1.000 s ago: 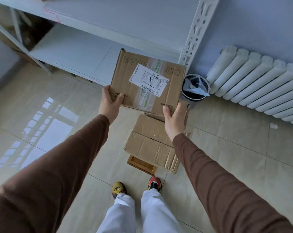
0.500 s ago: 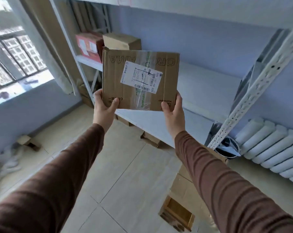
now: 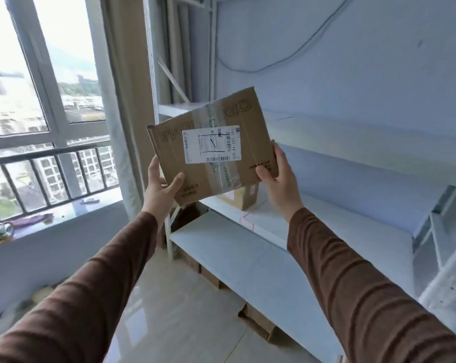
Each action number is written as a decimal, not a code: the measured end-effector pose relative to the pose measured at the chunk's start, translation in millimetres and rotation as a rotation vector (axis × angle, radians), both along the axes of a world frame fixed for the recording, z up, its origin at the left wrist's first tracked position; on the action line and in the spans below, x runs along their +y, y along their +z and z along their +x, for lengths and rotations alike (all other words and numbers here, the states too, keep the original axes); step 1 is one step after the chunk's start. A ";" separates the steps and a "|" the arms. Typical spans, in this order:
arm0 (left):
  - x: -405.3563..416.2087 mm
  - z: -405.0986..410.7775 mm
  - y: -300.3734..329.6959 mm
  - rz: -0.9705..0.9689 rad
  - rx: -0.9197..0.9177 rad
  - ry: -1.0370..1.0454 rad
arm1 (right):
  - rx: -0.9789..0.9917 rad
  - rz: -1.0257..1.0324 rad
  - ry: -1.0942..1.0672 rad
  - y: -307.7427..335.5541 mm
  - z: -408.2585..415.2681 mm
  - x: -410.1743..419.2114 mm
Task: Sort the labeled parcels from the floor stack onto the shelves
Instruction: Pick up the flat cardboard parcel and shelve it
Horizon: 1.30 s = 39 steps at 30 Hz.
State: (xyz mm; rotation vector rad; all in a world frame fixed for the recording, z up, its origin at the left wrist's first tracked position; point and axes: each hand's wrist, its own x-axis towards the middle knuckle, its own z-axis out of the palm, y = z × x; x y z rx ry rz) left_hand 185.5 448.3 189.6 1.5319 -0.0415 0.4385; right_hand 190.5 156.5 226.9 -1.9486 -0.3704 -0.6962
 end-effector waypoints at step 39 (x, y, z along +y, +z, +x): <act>158.7 570.5 90.2 -0.362 0.003 -0.323 | -0.296 -0.100 0.040 212.9 508.1 241.3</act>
